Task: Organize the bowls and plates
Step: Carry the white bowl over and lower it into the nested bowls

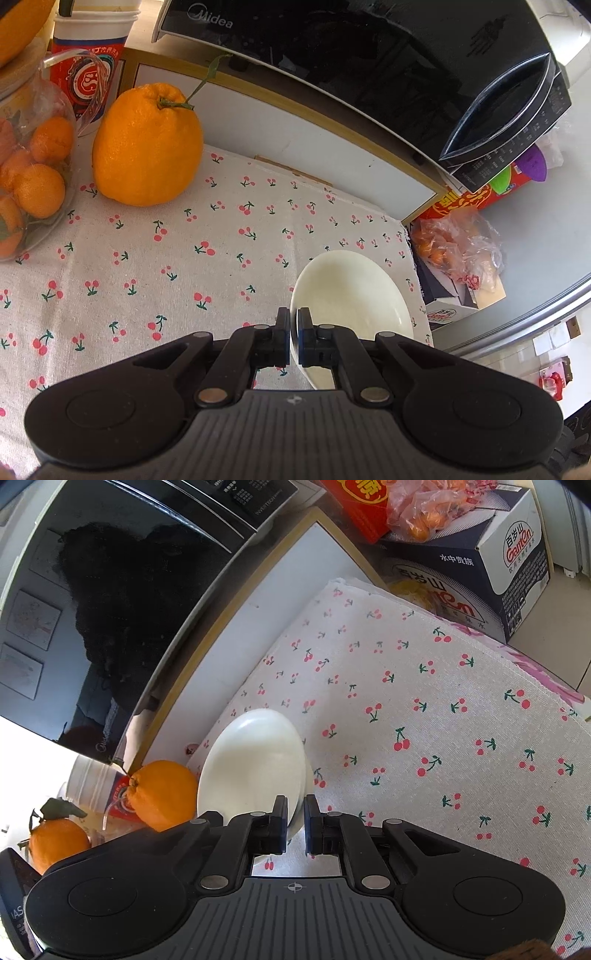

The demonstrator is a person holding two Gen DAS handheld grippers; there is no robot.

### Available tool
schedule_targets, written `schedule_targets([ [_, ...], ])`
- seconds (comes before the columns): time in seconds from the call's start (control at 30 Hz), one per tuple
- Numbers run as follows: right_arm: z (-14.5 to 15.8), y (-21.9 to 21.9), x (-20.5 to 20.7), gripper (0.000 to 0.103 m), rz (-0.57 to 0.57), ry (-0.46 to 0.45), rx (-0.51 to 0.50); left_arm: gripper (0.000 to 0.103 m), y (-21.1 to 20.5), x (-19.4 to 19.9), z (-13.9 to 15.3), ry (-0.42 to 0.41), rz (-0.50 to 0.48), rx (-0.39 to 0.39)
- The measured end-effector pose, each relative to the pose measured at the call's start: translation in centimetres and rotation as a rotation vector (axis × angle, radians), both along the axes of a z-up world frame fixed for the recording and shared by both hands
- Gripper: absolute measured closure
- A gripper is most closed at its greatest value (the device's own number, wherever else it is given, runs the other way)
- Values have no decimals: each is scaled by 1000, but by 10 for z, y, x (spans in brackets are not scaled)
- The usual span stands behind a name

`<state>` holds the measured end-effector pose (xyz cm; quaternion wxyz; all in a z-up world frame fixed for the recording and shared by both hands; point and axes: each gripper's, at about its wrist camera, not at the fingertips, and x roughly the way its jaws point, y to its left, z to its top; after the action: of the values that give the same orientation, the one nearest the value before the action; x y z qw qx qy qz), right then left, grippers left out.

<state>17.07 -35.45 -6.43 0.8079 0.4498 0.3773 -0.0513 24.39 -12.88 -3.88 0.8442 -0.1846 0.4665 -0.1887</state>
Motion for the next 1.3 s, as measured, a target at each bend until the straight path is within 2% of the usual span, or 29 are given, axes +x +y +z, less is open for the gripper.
schedule_targets([
  [0.53,39,9,-34,93,51,-24,-31,100,14,-39,32,-29,-5,-35],
  [0.87,47,15,-64,93,89,-1,32,99,36,-72,41,7,-5,-38],
  [1.3,58,41,-92,93,200,3,17,99,66,-108,46,3,-24,-39],
])
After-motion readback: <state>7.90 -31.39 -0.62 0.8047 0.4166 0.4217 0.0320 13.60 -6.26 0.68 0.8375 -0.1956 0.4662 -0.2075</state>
